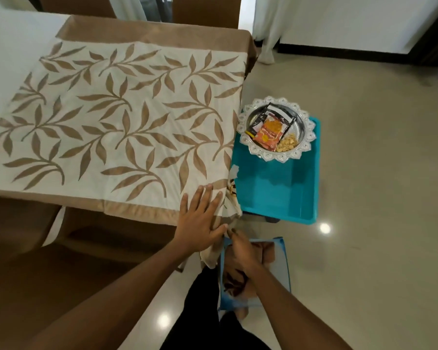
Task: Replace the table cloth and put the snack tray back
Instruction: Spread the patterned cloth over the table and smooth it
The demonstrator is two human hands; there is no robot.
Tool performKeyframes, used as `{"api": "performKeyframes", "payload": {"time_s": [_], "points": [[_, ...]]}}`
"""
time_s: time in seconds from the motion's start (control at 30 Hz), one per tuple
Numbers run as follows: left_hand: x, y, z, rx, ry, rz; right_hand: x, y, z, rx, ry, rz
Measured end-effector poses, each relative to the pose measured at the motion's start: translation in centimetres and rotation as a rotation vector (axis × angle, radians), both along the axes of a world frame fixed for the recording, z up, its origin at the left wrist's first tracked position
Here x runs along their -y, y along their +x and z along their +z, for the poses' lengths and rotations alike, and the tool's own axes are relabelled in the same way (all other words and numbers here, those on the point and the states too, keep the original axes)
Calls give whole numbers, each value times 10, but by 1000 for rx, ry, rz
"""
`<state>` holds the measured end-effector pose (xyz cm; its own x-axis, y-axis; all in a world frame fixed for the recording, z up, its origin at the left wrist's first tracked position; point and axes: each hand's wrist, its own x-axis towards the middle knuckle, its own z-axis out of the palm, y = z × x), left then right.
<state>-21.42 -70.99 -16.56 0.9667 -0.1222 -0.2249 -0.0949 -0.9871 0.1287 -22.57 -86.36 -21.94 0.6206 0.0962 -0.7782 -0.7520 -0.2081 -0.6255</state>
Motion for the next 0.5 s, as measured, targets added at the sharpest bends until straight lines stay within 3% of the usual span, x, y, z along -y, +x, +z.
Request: {"api": "performKeyframes", "payload": {"time_s": [0.07, 0.23, 0.5], "points": [[1, -2, 1, -53, 47, -32, 12, -5, 3, -96, -6, -68], [1, -3, 1, -46, 78, -45, 13, 20, -5, -72, 106, -294], [2, -8, -13, 92, 57, -21, -8, 84, -79, 4, -113, -334]]}}
